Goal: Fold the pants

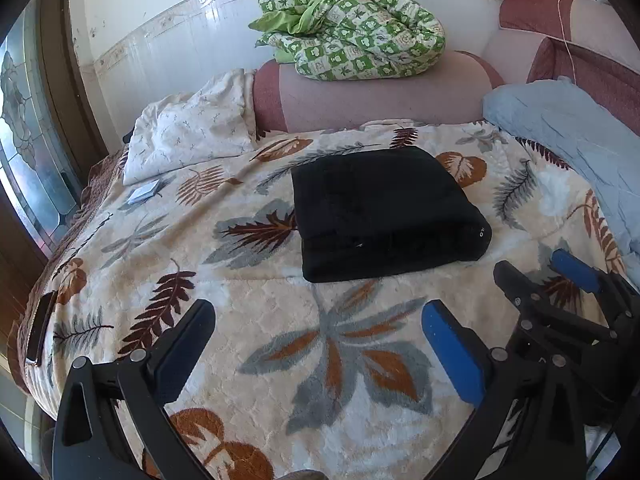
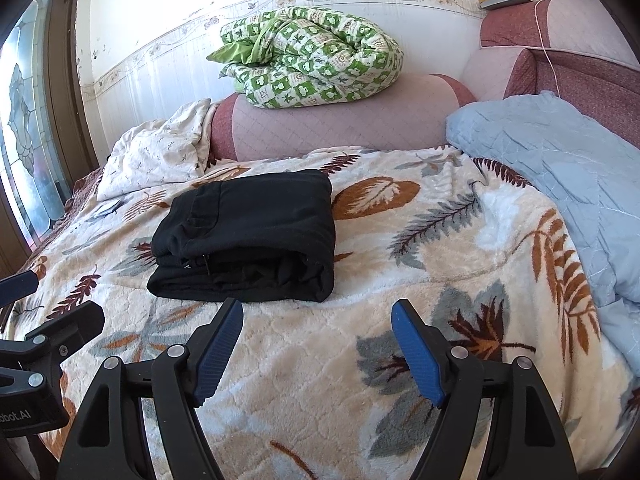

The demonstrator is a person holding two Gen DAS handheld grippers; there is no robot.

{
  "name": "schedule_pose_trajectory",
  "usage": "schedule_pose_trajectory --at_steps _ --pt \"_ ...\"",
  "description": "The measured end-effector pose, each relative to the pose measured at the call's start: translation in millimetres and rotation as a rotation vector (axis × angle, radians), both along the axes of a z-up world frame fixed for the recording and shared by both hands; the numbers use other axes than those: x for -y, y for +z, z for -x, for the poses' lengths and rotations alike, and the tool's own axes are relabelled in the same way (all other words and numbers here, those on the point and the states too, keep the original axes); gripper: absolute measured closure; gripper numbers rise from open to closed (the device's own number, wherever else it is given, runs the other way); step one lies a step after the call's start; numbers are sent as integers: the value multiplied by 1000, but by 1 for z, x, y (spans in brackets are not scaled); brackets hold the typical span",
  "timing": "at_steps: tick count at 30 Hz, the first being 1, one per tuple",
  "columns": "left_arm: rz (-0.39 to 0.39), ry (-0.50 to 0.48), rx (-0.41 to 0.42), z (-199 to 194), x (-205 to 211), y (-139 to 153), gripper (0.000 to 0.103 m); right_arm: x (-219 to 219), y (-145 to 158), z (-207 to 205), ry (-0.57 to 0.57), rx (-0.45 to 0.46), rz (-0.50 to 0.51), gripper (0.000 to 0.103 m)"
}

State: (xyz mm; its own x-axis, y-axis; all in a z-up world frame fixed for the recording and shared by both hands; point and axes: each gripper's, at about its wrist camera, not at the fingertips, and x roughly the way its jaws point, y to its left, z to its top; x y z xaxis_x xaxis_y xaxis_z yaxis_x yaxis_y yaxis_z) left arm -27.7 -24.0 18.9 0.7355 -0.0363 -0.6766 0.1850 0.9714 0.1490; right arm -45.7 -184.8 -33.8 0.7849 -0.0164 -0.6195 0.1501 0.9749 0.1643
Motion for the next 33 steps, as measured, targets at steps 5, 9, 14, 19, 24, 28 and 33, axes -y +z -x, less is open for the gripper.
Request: schedule_pose_trajectory --at_steps 5,9,14,19,24,28,33 --pt "0 -4 -15 0 0 -3 0 -1 -1 -1 3 -6 1 21" --pt "2 -10 -24 0 0 -5 0 -2 -1 -1 2 -5 1 21" --pt "4 -10 -31 0 0 -7 0 -1 -3 -2 4 -9 1 21" --pt "7 -10 -48 -2 -1 -11 0 -2 -7 -3 14 -21 3 20" --pt "7 -10 -56 -2 -2 -13 0 -1 -7 -5 24 -27 8 20" --pt "7 -10 -59 -2 -2 -13 0 0 -8 -6 27 -32 9 20" --pt "8 -11 -63 -2 -2 -15 0 0 -8 -6 29 -34 9 20"
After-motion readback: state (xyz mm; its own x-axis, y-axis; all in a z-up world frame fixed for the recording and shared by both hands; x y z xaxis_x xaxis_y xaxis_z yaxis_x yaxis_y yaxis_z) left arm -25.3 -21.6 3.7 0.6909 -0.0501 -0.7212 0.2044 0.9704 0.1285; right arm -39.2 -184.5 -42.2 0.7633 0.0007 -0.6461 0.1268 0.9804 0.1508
